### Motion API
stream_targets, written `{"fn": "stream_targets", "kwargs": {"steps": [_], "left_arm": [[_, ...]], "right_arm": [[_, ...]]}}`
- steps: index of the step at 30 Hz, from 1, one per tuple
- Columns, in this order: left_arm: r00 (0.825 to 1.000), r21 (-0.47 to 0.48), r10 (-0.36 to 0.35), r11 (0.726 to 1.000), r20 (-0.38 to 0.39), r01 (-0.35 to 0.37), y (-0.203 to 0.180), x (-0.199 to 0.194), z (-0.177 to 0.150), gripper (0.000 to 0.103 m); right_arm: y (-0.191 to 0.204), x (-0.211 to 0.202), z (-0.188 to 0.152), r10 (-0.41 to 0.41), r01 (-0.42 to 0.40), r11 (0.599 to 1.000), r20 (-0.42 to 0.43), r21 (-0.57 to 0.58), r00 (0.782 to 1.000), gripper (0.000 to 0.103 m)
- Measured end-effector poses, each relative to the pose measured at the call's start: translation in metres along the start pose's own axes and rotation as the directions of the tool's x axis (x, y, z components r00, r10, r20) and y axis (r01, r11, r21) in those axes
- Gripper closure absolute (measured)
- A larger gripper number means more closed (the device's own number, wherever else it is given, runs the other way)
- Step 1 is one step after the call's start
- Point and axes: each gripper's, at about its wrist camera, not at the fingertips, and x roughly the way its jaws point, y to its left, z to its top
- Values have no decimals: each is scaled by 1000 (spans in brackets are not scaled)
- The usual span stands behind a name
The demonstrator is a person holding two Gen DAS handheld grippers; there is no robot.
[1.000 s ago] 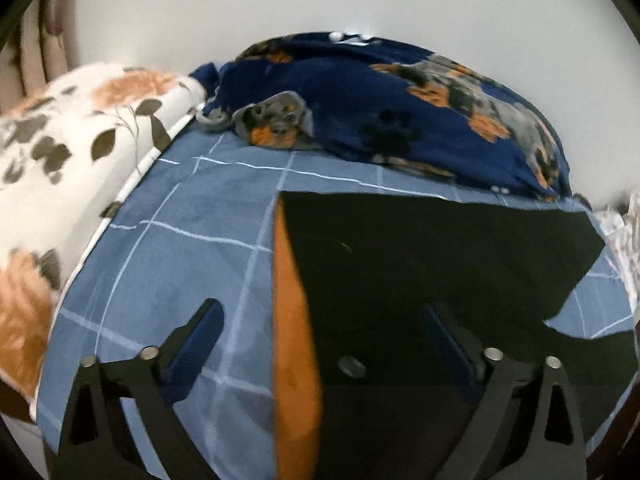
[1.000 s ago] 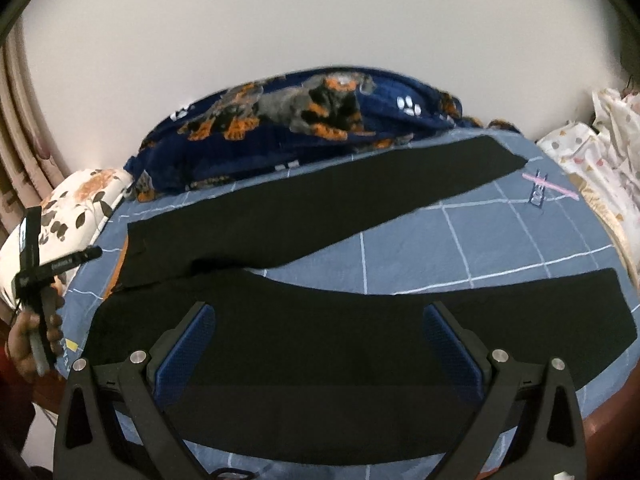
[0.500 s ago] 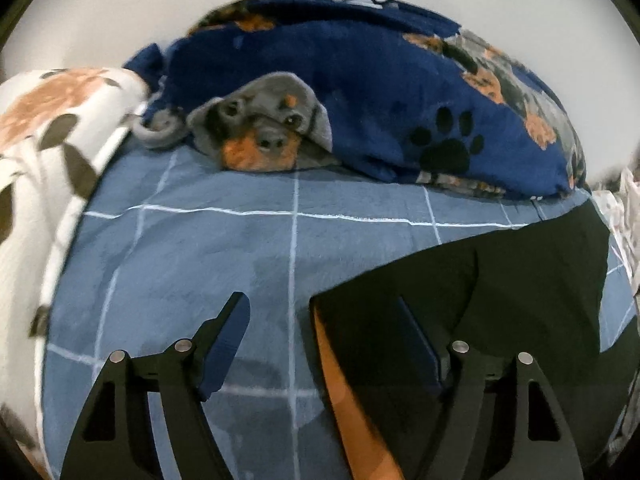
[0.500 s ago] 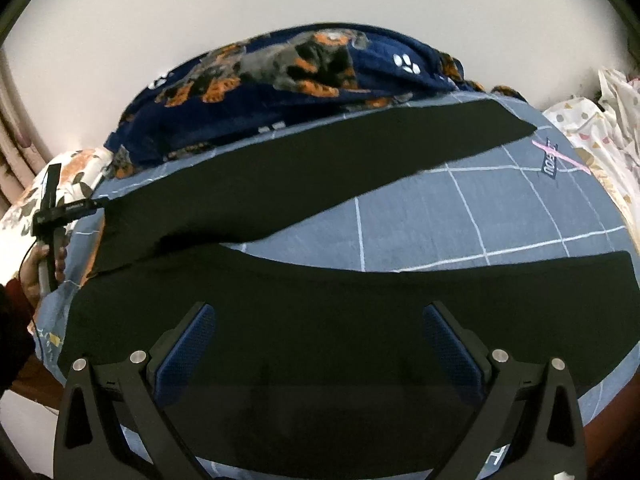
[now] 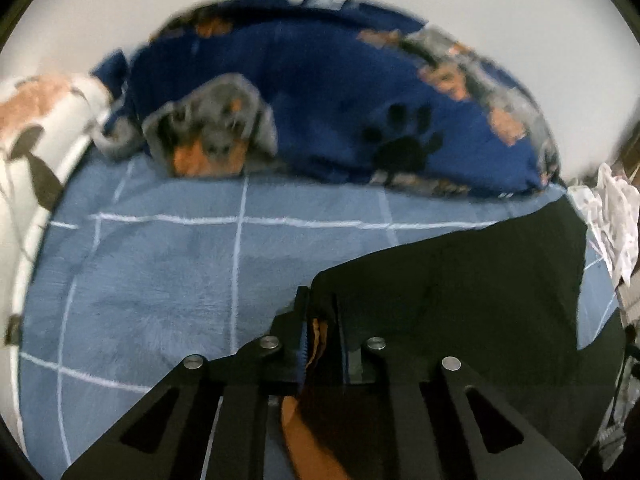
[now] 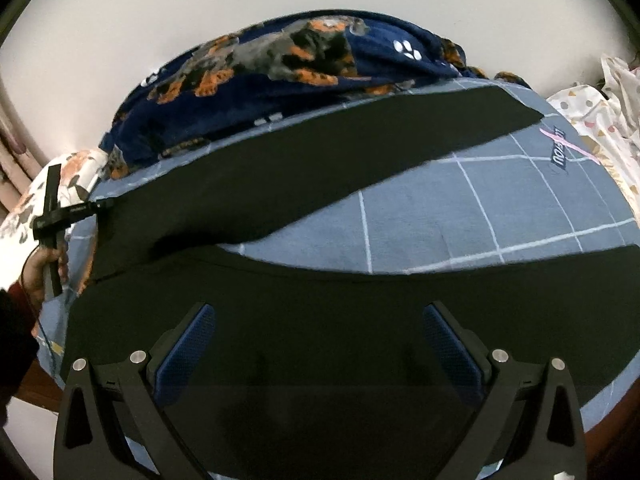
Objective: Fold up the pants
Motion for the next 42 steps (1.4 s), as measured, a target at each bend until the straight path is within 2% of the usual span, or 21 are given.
{"fn": "stream_targets", "kwargs": {"steps": [1, 4, 7, 8, 9, 10, 15, 20, 22, 23, 24, 25, 26, 27, 28, 29, 30, 36, 42], "left_arm": [[1000, 7, 2, 1000, 28, -2, -8, -11, -1, 92], [992, 61, -26, 998, 121, 19, -39, -51, -14, 92], [976, 99, -74, 994, 202, 55, -69, -95, -37, 92], [973, 109, -80, 992, 215, 58, -76, -104, -44, 92], [970, 119, -87, 991, 225, 61, -83, -113, -53, 92], [968, 124, -97, 990, 231, 69, -90, -121, -60, 92], [959, 116, -128, 988, 253, 101, -117, -154, -101, 92], [965, 100, -134, 988, 227, 114, -132, -160, -130, 92], [967, 85, -136, 989, 214, 120, -135, -160, -138, 92], [968, 73, -143, 989, 205, 131, -136, -160, -142, 92], [969, 65, -146, 989, 198, 136, -136, -160, -144, 92], [971, 65, -142, 989, 195, 131, -137, -160, -147, 92], [973, 69, -136, 990, 187, 125, -138, -160, -149, 92], [975, 67, -133, 990, 178, 123, -138, -159, -150, 92], [977, 60, -129, 991, 172, 121, -137, -158, -151, 92], [978, 43, -126, 992, 164, 121, -133, -158, -151, 92], [979, 30, -125, 992, 161, 122, -129, -159, -151, 92], [986, -13, -97, 995, 132, 100, -110, -169, -156, 92], [996, 21, -66, 998, 54, 65, -113, -172, -181, 92]], "right_arm": [[1, 0, 6, 23, -23, 1000, 3, 8, 1000, 0], [0, 3, 32, 164, -165, 984, 30, 70, 986, 0], [-7, 21, 62, 306, -307, 940, 33, 149, 952, 0], [-9, 31, 69, 357, -354, 917, 22, 185, 934, 0], [-15, 45, 80, 421, -411, 879, 11, 244, 907, 0], [-17, 54, 86, 450, -435, 856, 12, 280, 893, 0], [-26, 106, 116, 529, -487, 774, 10, 404, 849, 2], [-25, 145, 139, 561, -491, 725, 1, 483, 828, 11], [-27, 158, 146, 546, -467, 727, -12, 503, 837, 19], [-29, 168, 147, 544, -448, 723, -33, 525, 838, 29], [-33, 175, 149, 553, -443, 712, -45, 545, 832, 47], [-38, 183, 147, 561, -432, 693, -55, 577, 826, 60], [-44, 186, 144, 558, -417, 683, -61, 600, 828, 88], [-49, 187, 140, 562, -412, 666, -54, 622, 825, 95], [-51, 182, 135, 570, -427, 655, -37, 624, 821, 95], [-51, 175, 131, 566, -438, 665, -26, 605, 824, 96], [-49, 161, 125, 551, -441, 695, -26, 568, 834, 97], [-56, 85, 63, 536, -468, 725, 12, 505, 844, 97], [-66, 35, -26, 539, -441, 709, -20, 550, 842, 97]]}}
